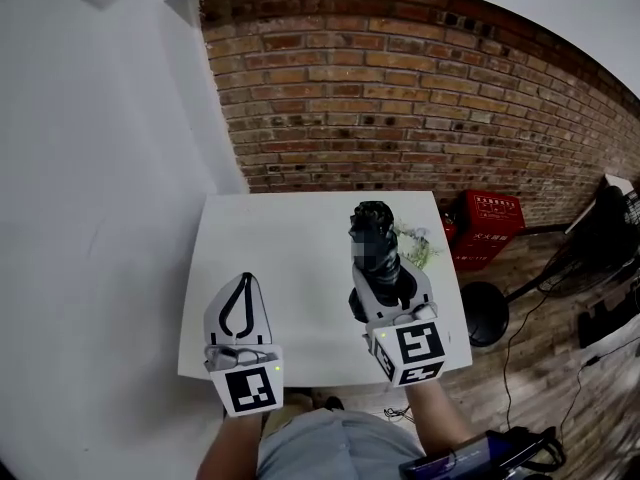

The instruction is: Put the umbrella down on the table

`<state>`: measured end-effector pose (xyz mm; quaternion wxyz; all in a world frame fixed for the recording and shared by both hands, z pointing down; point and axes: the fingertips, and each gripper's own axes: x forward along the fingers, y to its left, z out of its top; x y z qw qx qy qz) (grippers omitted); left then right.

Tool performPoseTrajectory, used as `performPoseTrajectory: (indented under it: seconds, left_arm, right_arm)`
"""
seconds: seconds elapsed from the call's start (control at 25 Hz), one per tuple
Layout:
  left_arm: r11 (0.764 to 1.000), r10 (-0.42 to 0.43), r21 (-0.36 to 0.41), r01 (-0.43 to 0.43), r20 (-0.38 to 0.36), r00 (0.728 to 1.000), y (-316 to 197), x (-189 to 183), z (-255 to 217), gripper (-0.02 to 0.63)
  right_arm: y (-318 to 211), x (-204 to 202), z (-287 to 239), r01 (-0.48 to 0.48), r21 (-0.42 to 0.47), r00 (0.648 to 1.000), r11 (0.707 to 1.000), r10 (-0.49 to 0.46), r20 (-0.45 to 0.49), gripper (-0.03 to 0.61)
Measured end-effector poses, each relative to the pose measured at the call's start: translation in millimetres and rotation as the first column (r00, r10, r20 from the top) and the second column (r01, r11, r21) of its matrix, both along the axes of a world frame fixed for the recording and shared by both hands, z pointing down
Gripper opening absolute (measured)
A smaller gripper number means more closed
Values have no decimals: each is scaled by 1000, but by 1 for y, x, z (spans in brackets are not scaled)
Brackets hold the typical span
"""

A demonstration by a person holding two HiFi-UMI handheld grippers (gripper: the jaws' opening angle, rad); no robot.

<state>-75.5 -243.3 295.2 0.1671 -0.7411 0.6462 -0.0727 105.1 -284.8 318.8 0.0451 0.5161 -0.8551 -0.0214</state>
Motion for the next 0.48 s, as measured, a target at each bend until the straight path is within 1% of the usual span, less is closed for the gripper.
performPoseTrajectory:
  seconds: [0.2, 0.48]
  left_arm:
    - [999, -8, -36, 8, -4, 1000, -18, -11, 5, 8]
    - [996, 12, -94, -12, 3, 1000, -44, -20, 28, 8]
  right_arm:
    - [-18, -7, 7, 1, -34, 1000, 999, -2, -10, 186]
    - [-37, -20, 44, 0, -116, 1000, 993, -3, -30, 186]
